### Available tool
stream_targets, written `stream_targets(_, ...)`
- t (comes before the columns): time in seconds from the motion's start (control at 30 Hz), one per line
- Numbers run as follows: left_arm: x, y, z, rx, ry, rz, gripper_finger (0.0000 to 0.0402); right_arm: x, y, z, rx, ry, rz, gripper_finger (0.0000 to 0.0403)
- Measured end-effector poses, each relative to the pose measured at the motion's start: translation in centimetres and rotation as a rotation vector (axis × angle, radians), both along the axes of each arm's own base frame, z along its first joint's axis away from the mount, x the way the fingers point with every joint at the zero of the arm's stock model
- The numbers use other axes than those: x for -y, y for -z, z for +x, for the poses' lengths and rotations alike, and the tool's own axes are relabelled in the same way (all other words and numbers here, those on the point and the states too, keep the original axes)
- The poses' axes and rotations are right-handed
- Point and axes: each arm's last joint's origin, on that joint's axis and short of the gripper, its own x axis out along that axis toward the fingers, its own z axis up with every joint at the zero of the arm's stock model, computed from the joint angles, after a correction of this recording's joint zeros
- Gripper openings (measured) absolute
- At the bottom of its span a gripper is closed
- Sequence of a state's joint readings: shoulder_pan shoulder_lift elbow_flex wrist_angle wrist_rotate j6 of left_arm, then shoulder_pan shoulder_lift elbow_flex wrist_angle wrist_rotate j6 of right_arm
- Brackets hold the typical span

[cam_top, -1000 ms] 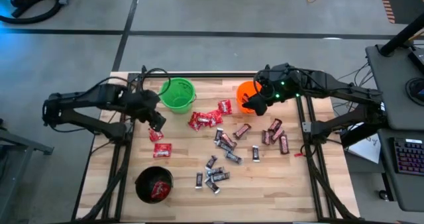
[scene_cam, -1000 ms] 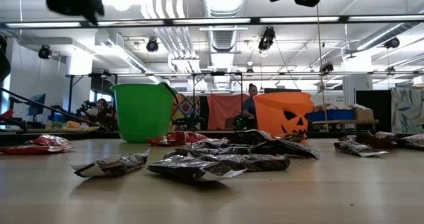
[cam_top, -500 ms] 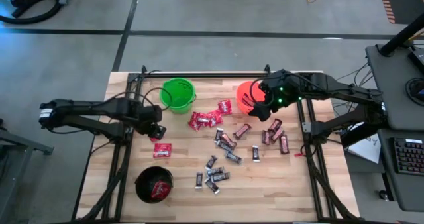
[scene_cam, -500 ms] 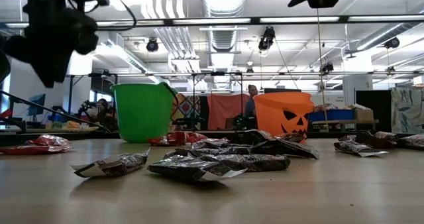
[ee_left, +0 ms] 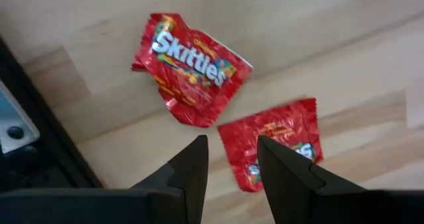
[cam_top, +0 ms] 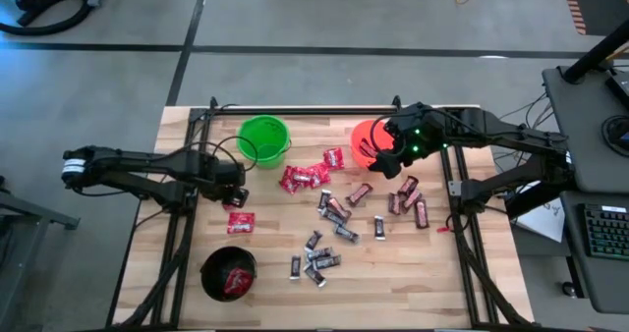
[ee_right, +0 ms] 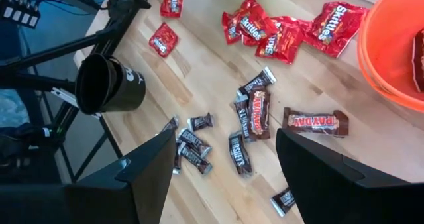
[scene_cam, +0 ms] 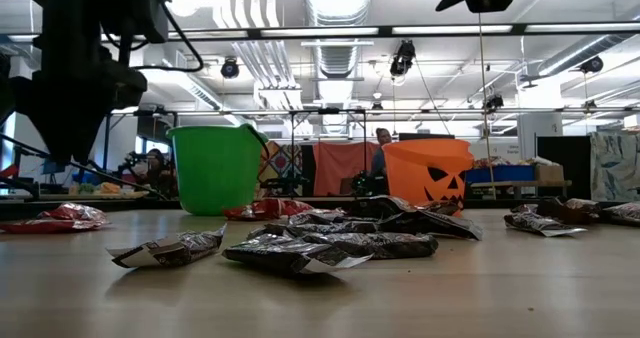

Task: Sort candy
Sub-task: Put the red candy into the black bucket

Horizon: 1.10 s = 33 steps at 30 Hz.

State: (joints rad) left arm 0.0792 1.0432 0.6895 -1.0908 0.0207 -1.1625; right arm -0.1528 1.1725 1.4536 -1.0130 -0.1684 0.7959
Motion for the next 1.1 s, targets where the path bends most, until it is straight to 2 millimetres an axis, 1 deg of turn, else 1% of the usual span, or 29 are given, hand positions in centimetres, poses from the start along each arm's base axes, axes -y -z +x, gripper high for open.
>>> stream_targets(0.13,-0.3,0.1,-0.1,-0.008,-0.016,0.027,0.0143,0.0,0.0,0.0,0.000,-0.004,-0.010,0.0254)
stream_targets(0.27,-0.6,0.2,-0.1,-0.012,-0.035,0.063,0.0175,0.2,0.1,0.1,-0.009,0.014,-0.056,0.0254)
stream_targets(0.43,-0.7,0.3,-0.1,-0.013,-0.039,0.069,0.0198,0.6,1.1,1.4,-0.060,0.057,-0.079,0.0254)
stream_targets(0.57,-0.7,0.4,-0.2,-0.017,-0.039,0.073,0.0201,0.6,2.1,2.5,-0.100,0.049,-0.033,0.0254)
stream_targets(0.7,-0.7,0.8,-0.2,-0.019,-0.041,0.075,0.0198,0.6,2.7,3.1,-0.122,0.023,0.000,0.0254)
stream_targets(0.8,-0.8,1.7,-0.1,0.010,-0.083,0.107,0.0195,0.6,2.7,3.1,-0.122,0.025,0.001,0.0254)
stream_targets(0.9,-0.8,2.5,-0.1,0.032,-0.125,0.101,0.0193,0.6,2.6,3.0,-0.119,0.028,0.003,0.0254)
stream_targets(0.97,-0.8,2.8,-0.2,0.022,-0.160,0.095,0.0192,0.5,2.5,3.0,-0.116,0.032,0.006,0.0254)
stream_targets(1.1,-0.8,2.9,-0.3,0.016,-0.162,0.097,0.0192,0.5,2.4,2.9,-0.112,0.032,0.005,0.0254)
